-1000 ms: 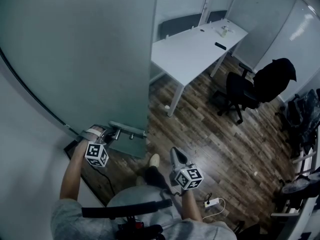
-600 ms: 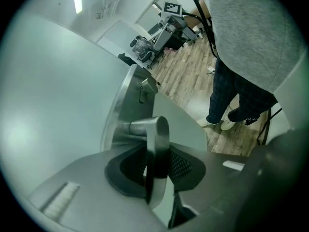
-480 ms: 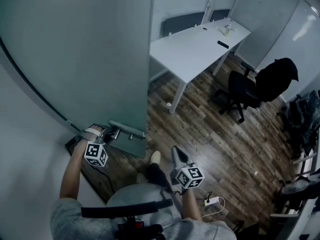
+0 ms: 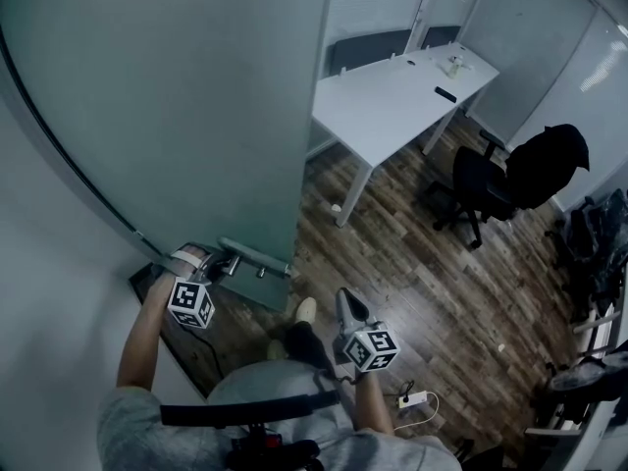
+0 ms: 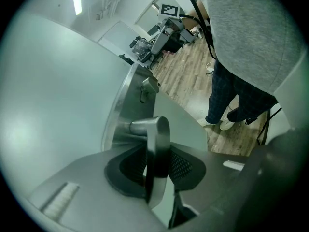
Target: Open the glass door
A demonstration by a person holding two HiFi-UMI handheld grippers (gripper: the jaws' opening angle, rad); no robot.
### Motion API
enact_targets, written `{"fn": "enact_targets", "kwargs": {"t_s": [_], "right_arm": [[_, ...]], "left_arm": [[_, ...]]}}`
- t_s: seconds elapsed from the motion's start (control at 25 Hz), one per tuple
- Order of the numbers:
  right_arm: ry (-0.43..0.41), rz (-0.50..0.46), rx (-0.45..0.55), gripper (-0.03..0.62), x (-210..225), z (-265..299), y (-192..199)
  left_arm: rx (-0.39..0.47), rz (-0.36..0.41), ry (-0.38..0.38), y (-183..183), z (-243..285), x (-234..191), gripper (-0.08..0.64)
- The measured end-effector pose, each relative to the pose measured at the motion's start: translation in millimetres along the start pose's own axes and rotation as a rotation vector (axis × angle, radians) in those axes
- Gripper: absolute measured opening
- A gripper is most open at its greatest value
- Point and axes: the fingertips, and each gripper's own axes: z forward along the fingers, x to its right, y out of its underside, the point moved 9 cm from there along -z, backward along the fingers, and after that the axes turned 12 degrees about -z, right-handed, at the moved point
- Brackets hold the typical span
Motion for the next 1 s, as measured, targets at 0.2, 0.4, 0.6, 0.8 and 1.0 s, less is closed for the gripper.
{"fn": "enact_targets", "kwargs": {"t_s": [0.2, 0.4, 0.6, 0.8, 1.0], "right_arm": [[0.001, 0.002, -0.005, 0.002, -1.8, -0.8, -0.8], [0.002, 0.005, -0.009, 0.002, -1.4, -2.2, -0.3], [-0.004, 0.005, -0.012, 0.002, -1.8, -0.6, 4.7], [-0.005, 0.008, -0.009, 0.002, -3.7, -2.4, 6.9], [-0.005, 0.014, -0.011, 0.002, -2.5, -0.9, 6.0]], "left_arm": [[0.003, 0.004, -0.005, -0.4, -3.2, -1.1, 0.092], [-0.001, 0.007, -0.022, -1.1, -2.5, 0.1, 0.091], [-0.010, 0.007, -0.036, -0.6, 0.8, 2.1, 0.091], [-0.019, -0.006, -0.034, -0.6, -1.4, 4.5, 0.097], [-0.019, -0.027, -0.022, -2.8, -2.2, 1.0, 0.107]]}}
